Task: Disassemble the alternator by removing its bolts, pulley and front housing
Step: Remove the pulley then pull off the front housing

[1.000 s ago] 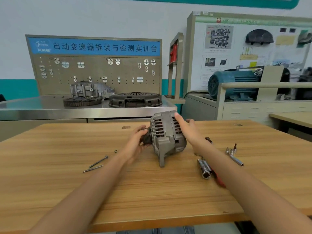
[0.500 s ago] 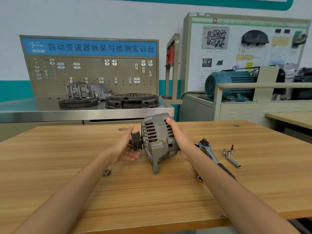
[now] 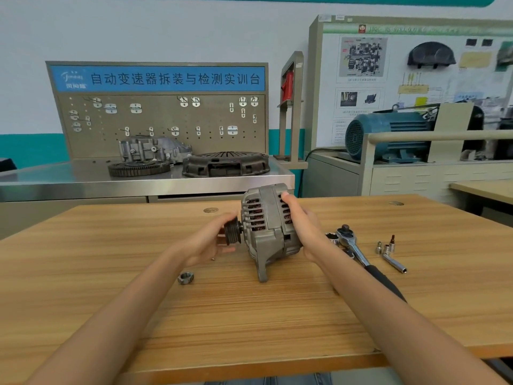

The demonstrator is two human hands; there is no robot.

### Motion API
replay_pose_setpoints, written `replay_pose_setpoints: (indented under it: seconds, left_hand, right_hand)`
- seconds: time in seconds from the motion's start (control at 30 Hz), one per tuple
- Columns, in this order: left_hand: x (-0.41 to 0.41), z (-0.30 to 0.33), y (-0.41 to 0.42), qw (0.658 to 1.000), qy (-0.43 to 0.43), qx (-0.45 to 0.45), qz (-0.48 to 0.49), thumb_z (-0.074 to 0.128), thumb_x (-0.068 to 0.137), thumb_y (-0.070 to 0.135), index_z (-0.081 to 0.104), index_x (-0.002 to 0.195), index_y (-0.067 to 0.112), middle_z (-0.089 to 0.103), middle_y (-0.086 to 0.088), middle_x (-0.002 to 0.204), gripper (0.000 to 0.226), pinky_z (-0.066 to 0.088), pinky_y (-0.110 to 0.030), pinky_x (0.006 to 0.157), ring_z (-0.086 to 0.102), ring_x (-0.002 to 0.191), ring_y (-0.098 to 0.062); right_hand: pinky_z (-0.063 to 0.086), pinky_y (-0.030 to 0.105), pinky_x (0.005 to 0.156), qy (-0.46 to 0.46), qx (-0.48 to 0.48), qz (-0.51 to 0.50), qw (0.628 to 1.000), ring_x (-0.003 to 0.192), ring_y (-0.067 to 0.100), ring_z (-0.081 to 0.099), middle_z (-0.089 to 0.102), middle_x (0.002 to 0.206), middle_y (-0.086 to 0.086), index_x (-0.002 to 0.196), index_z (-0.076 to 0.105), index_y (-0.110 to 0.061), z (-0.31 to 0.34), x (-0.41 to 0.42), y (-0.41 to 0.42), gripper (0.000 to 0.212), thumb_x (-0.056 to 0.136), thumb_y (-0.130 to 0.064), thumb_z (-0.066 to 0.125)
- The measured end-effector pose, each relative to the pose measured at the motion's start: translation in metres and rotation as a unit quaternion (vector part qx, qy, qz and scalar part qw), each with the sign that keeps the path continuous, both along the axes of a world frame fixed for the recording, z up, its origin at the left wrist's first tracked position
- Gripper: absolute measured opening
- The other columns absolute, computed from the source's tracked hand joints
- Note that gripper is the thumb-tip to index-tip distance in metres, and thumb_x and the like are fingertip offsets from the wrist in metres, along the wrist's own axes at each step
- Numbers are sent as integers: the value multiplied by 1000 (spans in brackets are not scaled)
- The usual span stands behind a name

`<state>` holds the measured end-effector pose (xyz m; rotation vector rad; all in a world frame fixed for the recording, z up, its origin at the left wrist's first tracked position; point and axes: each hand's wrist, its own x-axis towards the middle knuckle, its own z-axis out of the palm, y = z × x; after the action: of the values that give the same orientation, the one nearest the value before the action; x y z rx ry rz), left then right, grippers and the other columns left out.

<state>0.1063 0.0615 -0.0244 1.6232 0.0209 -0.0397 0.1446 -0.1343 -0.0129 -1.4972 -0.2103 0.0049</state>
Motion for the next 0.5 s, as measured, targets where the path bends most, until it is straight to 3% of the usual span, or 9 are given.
replay_pose_setpoints:
  seconds: [0.07,0.1,0.2,0.27,0.33,0.43,0.5]
  left_hand:
    - [-1,0,6,993,-11,-113,-8,61,80,21,44,126,16,52,-16,121,49,56,-30,71,56,99,-25]
    - [-1,0,9,992,-8,-127,-15,63,77,18,45,124,13,53,-17,118,51,57,-28,68,57,95,-25]
    - [-2,5,10,996,59,-66,0,61,83,38,51,110,4,60,-17,93,45,53,-20,54,60,68,-19]
    - [0,7,16,986,151,-47,45,45,91,50,50,98,0,59,-13,70,51,44,-17,38,51,45,-13]
    - [-2,4,25,978,189,-40,79,38,92,52,48,93,1,57,-12,60,52,35,-14,32,42,36,-11]
    - [-11,-1,38,980,156,-30,121,44,91,50,47,94,5,59,-13,61,45,34,-13,33,42,37,-12]
    - [-19,1,43,985,96,25,138,45,91,48,49,94,7,59,-10,62,41,31,-17,37,41,40,-12]
  right_hand:
    - [47,27,61,-1,-3,-3,1000,82,13,65,70,85,-2,90,62,-22,0,-1,1,35,84,-56,54]
    - [47,27,62,-2,-7,-5,1000,83,14,65,70,85,-2,90,62,-22,0,-2,1,35,84,-56,54]
    - [51,34,77,-7,-23,-13,1000,91,18,64,70,93,2,92,63,-21,-1,-1,1,39,85,-57,52]
    - [49,42,91,-15,-32,-19,999,97,21,62,68,100,4,99,63,-18,-1,-1,1,44,85,-58,50]
    - [48,45,94,-17,-33,-22,999,99,22,62,68,103,5,103,63,-16,-2,-3,2,49,85,-59,49]
    - [48,46,93,-18,-31,-26,999,98,24,63,68,101,7,102,63,-13,-1,-5,4,50,85,-58,48]
    - [48,46,93,-18,-32,-25,999,98,24,63,68,102,6,102,62,-15,0,-6,4,49,86,-58,48]
